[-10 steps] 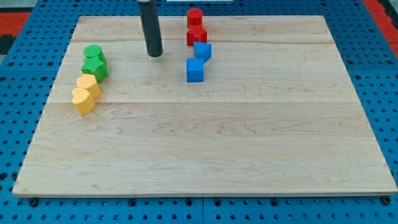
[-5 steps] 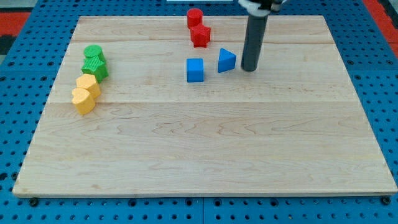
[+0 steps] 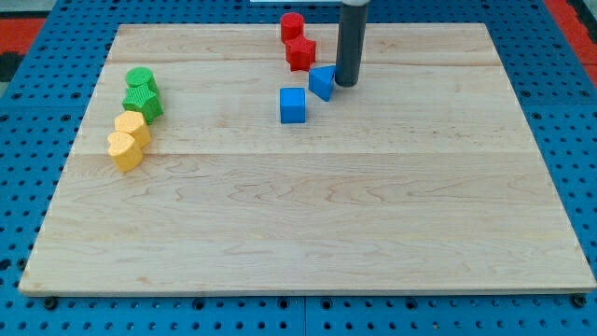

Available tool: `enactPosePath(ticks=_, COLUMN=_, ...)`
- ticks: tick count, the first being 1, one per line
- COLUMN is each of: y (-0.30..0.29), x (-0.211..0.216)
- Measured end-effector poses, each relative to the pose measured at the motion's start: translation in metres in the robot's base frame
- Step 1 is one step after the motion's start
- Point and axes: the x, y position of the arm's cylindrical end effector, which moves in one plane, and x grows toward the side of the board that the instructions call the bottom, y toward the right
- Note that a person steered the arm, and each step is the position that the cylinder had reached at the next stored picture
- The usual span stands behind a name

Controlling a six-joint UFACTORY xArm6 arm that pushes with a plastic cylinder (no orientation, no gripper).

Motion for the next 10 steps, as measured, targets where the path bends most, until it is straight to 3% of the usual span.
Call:
enactPosePath(ticks=1, y=-0.003, x=-0.009)
enactPosePath(ticks=2, y=0.001, x=0.086)
enactPosePath(ticks=3, y=0.002, x=0.121)
enactPosePath(ticks=7, y=-0.002, x=0.12)
enactPosePath(ticks=9, y=-0.121, x=0.195)
enactPosePath(ticks=10, y=-0.185, x=0.169)
